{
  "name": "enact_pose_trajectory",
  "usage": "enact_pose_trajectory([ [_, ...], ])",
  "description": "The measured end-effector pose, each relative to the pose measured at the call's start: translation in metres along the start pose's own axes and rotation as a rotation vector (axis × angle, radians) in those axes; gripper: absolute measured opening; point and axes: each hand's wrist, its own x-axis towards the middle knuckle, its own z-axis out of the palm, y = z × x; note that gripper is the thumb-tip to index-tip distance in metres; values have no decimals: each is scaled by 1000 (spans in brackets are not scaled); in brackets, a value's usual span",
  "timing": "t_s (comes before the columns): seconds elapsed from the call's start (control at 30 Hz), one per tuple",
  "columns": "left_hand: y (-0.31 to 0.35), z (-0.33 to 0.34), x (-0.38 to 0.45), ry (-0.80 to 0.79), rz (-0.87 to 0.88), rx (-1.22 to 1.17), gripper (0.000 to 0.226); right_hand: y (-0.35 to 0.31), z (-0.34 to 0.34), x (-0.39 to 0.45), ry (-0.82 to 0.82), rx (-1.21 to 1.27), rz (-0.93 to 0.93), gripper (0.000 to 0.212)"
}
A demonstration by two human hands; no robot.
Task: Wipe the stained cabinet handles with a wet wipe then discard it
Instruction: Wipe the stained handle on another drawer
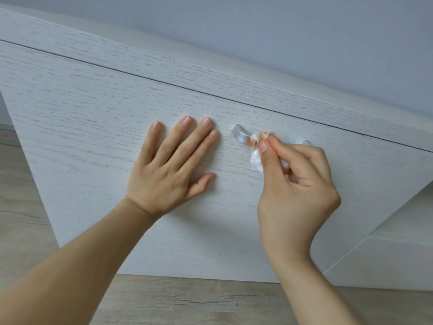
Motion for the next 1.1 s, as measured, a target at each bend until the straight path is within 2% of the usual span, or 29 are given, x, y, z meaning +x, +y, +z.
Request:
enact_pose_trajectory([
  [0.17, 0, 0, -1, 3, 3, 8, 70, -3, 2, -2, -39, -19, -43, 10],
  [0.3, 1, -1, 0, -13, -1, -8, 69, -3, 1, -2, -19, -6, 31, 11],
  [0.5, 6, -9, 6, -12, -127, -179, 64, -8, -8, 1, 23, 25, 86, 18],
  [0.8, 13, 1, 3, 8, -143, -52, 73, -17, 13, 0, -56, -87, -38, 7],
  [0.9, 13, 1, 2, 13, -118, -46, 74, -17, 11, 1, -24, -74, 24, 8],
  [1.03, 12, 2, 1, 11, -127, -22, 73, -22, 13, 1, -75, -80, 28, 6],
  [1.1, 12, 1, 0, 7, -119, -33, 73, -20, 5, 4, -26, -56, 112, 7],
])
